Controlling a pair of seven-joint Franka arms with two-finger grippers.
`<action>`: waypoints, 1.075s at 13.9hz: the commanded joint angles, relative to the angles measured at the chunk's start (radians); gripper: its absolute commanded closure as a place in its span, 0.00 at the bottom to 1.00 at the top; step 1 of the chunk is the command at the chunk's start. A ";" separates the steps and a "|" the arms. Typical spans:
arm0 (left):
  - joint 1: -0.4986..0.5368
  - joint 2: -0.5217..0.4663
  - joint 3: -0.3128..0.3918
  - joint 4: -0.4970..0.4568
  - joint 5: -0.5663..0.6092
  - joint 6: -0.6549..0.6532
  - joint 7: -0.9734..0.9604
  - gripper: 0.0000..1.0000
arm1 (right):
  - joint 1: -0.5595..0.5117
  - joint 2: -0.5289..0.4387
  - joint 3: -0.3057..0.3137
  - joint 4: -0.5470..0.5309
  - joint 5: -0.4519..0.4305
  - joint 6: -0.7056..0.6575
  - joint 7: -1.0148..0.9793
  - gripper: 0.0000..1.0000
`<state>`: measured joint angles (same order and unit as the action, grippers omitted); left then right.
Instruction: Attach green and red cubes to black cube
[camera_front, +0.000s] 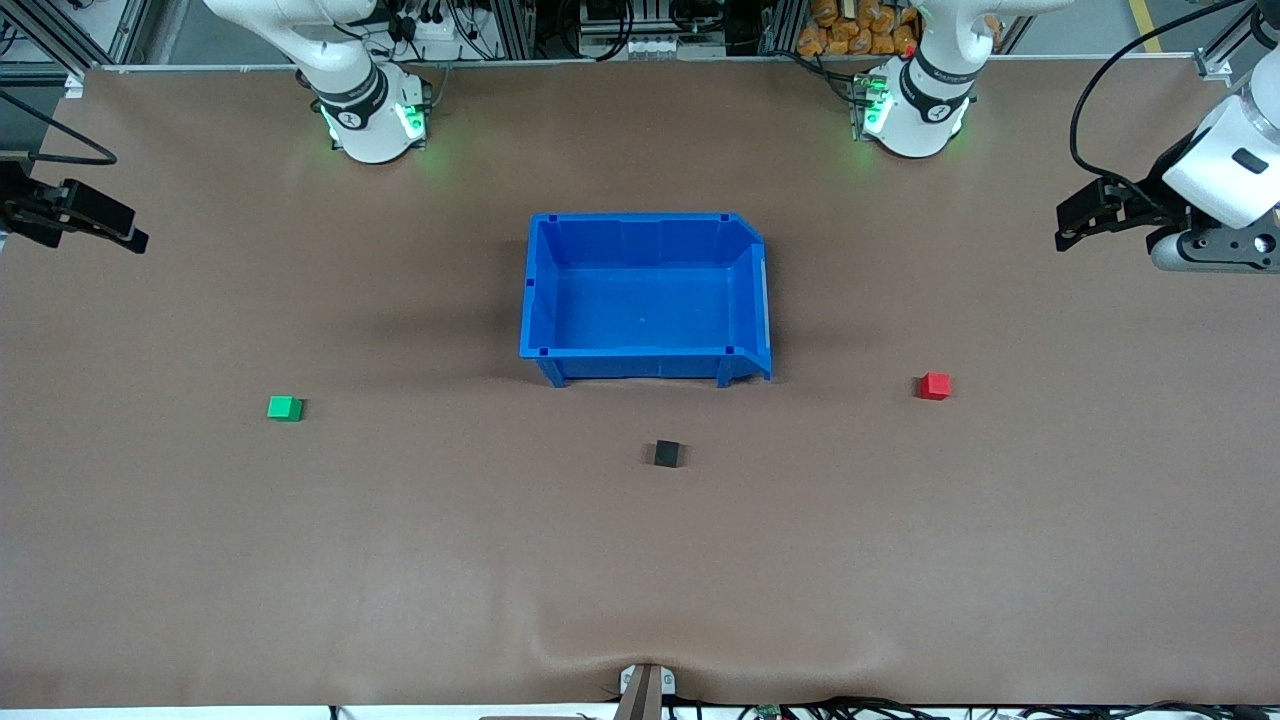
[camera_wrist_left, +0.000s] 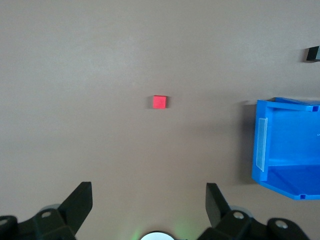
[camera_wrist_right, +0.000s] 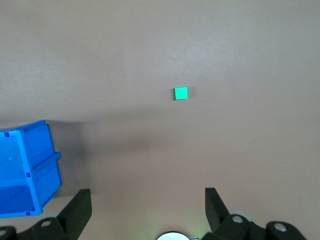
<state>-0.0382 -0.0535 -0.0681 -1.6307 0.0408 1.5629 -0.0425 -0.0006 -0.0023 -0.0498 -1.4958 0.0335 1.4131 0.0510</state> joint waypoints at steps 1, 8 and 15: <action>0.004 -0.002 -0.007 0.012 0.008 -0.012 0.018 0.00 | -0.012 -0.022 0.010 -0.020 -0.006 0.007 -0.011 0.00; 0.009 0.030 -0.001 0.019 0.004 -0.014 0.007 0.00 | -0.012 -0.015 0.010 -0.011 0.005 0.010 -0.011 0.00; 0.011 0.118 0.010 0.029 0.001 0.000 -0.002 0.00 | -0.027 -0.001 0.002 -0.011 -0.006 0.004 -0.005 0.00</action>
<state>-0.0250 0.0254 -0.0520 -1.6260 0.0408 1.5648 -0.0425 -0.0056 -0.0019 -0.0529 -1.4964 0.0333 1.4151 0.0511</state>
